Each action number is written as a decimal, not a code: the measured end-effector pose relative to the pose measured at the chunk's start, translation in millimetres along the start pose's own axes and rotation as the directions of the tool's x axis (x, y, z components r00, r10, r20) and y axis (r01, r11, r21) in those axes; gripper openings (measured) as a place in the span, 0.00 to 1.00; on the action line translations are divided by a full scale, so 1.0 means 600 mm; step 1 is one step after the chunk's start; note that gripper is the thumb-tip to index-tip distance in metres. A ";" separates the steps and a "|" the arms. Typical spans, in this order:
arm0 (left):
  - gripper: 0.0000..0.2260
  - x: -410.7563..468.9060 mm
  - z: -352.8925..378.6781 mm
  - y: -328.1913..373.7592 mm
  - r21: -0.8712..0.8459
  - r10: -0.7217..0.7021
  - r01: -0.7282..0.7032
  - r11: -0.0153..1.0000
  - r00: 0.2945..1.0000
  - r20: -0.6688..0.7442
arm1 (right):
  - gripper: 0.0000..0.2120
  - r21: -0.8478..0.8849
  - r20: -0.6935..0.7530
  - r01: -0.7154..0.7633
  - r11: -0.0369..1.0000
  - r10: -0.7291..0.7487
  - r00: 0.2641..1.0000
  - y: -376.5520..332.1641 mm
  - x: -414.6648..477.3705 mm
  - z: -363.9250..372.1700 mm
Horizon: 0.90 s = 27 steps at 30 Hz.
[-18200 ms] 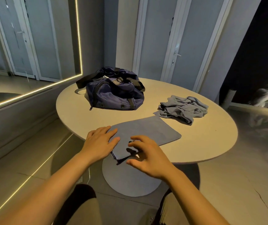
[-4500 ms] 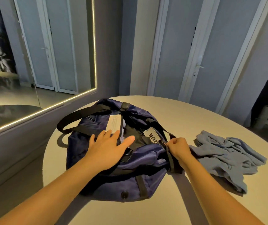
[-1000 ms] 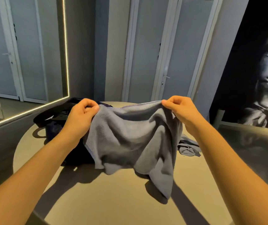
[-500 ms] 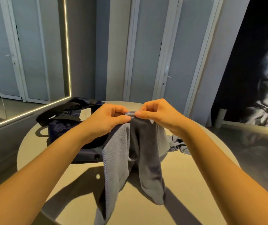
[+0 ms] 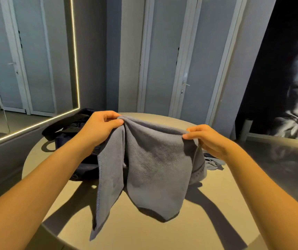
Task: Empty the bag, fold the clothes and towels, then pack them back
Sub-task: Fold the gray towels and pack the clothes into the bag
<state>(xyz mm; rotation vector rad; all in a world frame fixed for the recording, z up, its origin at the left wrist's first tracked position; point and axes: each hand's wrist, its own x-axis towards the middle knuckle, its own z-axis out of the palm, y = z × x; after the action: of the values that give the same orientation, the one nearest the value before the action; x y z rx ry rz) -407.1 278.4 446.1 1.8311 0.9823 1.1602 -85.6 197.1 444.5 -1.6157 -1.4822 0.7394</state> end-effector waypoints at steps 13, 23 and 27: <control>0.05 -0.087 0.068 -0.071 0.359 -0.075 -0.257 0.897 0.713 0.697 | 0.06 -0.467 0.344 0.053 0.883 0.126 0.930 0.122 -0.107 0.031; 0.06 -0.121 0.123 -0.111 0.411 -0.142 -0.290 0.864 0.644 0.752 | 0.12 -0.337 -0.243 -0.396 0.855 0.327 0.913 0.204 -0.112 -0.020; 0.04 -0.122 0.115 -0.121 0.343 -0.071 -0.247 0.906 0.712 0.699 | 0.19 -0.387 -0.262 -0.454 0.802 0.377 0.889 0.228 -0.081 0.009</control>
<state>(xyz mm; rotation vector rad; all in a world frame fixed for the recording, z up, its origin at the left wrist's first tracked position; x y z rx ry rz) -379.8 232.0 334.4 2.4100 0.7030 0.2011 -26.6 151.8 319.8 -2.3447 -1.2292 0.4909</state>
